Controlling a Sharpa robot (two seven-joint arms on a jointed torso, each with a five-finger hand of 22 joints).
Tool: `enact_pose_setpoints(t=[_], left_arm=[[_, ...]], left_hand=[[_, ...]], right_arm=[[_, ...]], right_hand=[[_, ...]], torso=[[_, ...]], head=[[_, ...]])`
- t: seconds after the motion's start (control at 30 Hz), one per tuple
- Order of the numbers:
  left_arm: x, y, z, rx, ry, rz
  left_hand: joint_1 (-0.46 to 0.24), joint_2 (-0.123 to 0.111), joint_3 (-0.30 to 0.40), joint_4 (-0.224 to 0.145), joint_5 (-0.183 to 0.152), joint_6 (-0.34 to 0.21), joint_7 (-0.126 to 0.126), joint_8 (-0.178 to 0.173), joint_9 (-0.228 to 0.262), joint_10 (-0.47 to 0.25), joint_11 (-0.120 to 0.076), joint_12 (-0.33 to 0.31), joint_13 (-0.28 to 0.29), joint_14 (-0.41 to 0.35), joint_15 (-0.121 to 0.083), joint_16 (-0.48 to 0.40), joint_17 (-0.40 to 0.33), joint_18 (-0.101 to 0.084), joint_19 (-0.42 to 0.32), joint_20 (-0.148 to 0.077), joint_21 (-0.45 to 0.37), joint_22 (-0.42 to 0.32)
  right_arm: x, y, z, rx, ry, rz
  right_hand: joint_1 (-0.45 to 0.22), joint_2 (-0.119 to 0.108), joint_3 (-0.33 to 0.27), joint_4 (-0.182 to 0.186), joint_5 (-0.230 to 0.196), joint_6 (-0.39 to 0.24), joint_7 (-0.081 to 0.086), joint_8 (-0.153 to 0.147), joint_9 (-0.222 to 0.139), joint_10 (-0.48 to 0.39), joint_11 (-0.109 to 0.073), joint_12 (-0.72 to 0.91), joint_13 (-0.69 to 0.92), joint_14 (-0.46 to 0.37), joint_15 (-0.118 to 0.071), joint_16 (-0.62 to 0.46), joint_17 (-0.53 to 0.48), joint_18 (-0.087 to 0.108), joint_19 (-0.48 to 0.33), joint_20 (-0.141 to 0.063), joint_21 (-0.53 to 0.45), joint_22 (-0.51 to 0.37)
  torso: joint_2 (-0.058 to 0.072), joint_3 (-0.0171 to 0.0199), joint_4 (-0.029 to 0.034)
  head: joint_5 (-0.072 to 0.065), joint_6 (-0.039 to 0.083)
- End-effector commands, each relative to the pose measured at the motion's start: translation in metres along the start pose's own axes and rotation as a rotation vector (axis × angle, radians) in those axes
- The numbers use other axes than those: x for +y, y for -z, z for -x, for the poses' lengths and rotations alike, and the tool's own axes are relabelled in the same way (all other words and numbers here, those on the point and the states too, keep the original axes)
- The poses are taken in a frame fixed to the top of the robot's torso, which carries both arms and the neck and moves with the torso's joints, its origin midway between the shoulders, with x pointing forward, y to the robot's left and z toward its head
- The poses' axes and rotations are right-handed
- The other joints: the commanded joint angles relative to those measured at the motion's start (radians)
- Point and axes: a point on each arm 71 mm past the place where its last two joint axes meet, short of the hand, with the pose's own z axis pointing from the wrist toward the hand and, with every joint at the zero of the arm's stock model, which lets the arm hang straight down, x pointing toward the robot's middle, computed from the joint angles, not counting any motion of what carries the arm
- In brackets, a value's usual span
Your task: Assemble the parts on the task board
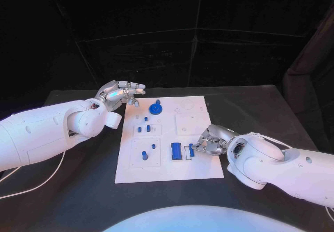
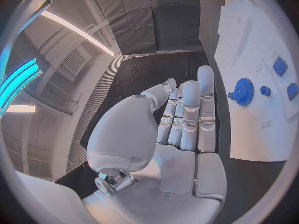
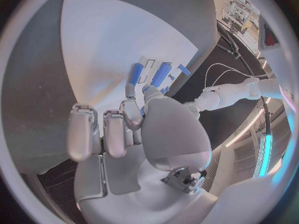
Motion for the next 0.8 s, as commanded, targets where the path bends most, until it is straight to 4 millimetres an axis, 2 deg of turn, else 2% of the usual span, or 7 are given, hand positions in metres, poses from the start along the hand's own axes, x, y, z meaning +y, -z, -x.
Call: enact_pose_setpoints(t=[0.03, 0.2, 0.4, 0.5, 0.63, 0.7, 0.8], left_arm=[[-0.0015, -0.0001, -0.0015, 0.013, 0.007, -0.008], [-0.0015, -0.0002, -0.0019, 0.015, 0.008, -0.008], [-0.0015, 0.0000, -0.0013, 0.013, 0.007, -0.007], [-0.0014, 0.0001, -0.0010, 0.012, 0.007, -0.006], [-0.0014, -0.0001, -0.0011, 0.013, 0.007, -0.006], [-0.0014, -0.0003, -0.0012, 0.013, 0.007, -0.006], [-0.0013, -0.0006, -0.0013, 0.014, 0.007, -0.005]], left_hand=[[-0.007, 0.004, -0.004, -0.001, 0.005, 0.001, -0.006, 0.005, 0.001, -0.006, -0.001, 0.004, -0.001, -0.006, 0.000, -0.004, 0.000, 0.014, -0.008, -0.002, -0.005, -0.001], [-0.007, 0.003, -0.005, -0.001, 0.005, 0.001, -0.006, 0.005, 0.001, -0.006, -0.001, 0.004, -0.001, -0.006, 0.000, -0.003, 0.000, 0.015, -0.009, -0.002, -0.005, -0.001], [-0.007, 0.003, -0.005, -0.001, 0.005, 0.001, -0.005, 0.005, 0.001, -0.006, -0.001, 0.004, -0.001, -0.006, 0.000, -0.003, 0.000, 0.015, -0.009, -0.002, -0.005, -0.001], [-0.008, 0.002, -0.005, -0.001, 0.005, 0.000, -0.005, 0.005, 0.001, -0.006, -0.001, 0.004, -0.001, -0.006, -0.001, -0.003, 0.000, 0.015, -0.009, -0.002, -0.005, -0.001], [-0.008, 0.002, -0.005, -0.001, 0.005, 0.000, -0.005, 0.005, 0.001, -0.006, -0.001, 0.004, -0.001, -0.006, -0.001, -0.003, 0.000, 0.015, -0.009, -0.002, -0.005, -0.001], [-0.008, 0.002, -0.005, -0.001, 0.005, 0.000, -0.005, 0.005, 0.001, -0.006, -0.001, 0.004, -0.001, -0.006, -0.001, -0.003, 0.000, 0.015, -0.009, -0.002, -0.005, -0.001], [-0.008, 0.002, -0.006, -0.001, 0.005, 0.000, -0.004, 0.005, 0.001, -0.007, 0.000, 0.004, -0.002, -0.006, 0.000, -0.003, -0.001, 0.015, -0.009, -0.002, -0.005, -0.001]], right_arm=[[0.0020, -0.0019, -0.0035, 0.031, -0.051, -0.022], [0.0067, -0.0060, -0.0072, 0.049, -0.053, -0.020], [0.0054, -0.0081, -0.0055, 0.028, -0.030, -0.017], [0.0054, -0.0082, -0.0037, 0.006, -0.010, -0.008], [0.0061, -0.0080, -0.0015, -0.023, 0.021, 0.008], [0.0064, -0.0079, -0.0001, -0.040, 0.043, 0.017], [0.0061, -0.0084, 0.0013, -0.056, 0.079, 0.026]], right_hand=[[-0.008, -0.009, 0.009, 0.000, 0.014, 0.012, 0.000, -0.008, -0.001, 0.004, 0.003, -0.005, 0.001, 0.068, 0.003, 0.003, 0.072, -0.014, 0.006, 0.000, 0.003, 0.000], [-0.014, -0.017, 0.016, -0.002, 0.037, 0.016, 0.000, -0.012, -0.001, 0.005, 0.003, -0.006, 0.003, 0.068, 0.003, 0.003, 0.072, -0.014, 0.006, -0.001, 0.003, 0.001], [-0.013, -0.020, 0.017, -0.004, 0.040, 0.016, 0.000, -0.014, -0.001, 0.005, 0.003, -0.007, 0.002, 0.068, 0.003, 0.002, 0.071, -0.014, 0.006, -0.001, 0.002, 0.000], [-0.020, -0.034, 0.013, -0.004, 0.028, 0.015, 0.002, -0.017, -0.002, 0.004, 0.005, -0.010, 0.001, 0.067, 0.003, 0.001, 0.069, -0.013, 0.004, 0.000, 0.001, -0.002], [-0.035, -0.050, 0.004, -0.004, -0.066, 0.019, 0.004, -0.021, -0.001, 0.003, 0.007, -0.012, 0.002, 0.066, 0.006, 0.000, 0.069, -0.013, 0.003, 0.001, 0.000, -0.004], [-0.042, -0.060, -0.002, -0.006, -0.143, 0.021, 0.005, -0.024, 0.001, 0.004, 0.008, -0.013, 0.003, 0.066, 0.007, -0.001, 0.069, -0.013, 0.003, 0.002, -0.001, -0.004], [-0.049, -0.070, -0.009, -0.008, -0.180, 0.024, 0.005, -0.025, 0.003, 0.004, 0.009, -0.015, 0.003, 0.066, 0.007, -0.001, 0.068, -0.013, 0.002, 0.003, -0.001, -0.005]], torso=[[0.000, -0.0001, -0.0002], [0.000, 0.0004, 0.0007], [-0.001, 0.0002, 0.0000], [-0.001, 0.0009, -0.0011], [0.000, 0.0019, -0.0016], [0.000, 0.0016, -0.0007], [-0.001, 0.0009, -0.0012]], head=[[0.000, 0.000], [0.001, -0.002], [0.002, -0.002], [0.003, -0.003], [0.002, -0.002], [0.001, -0.003], [-0.001, -0.002]])
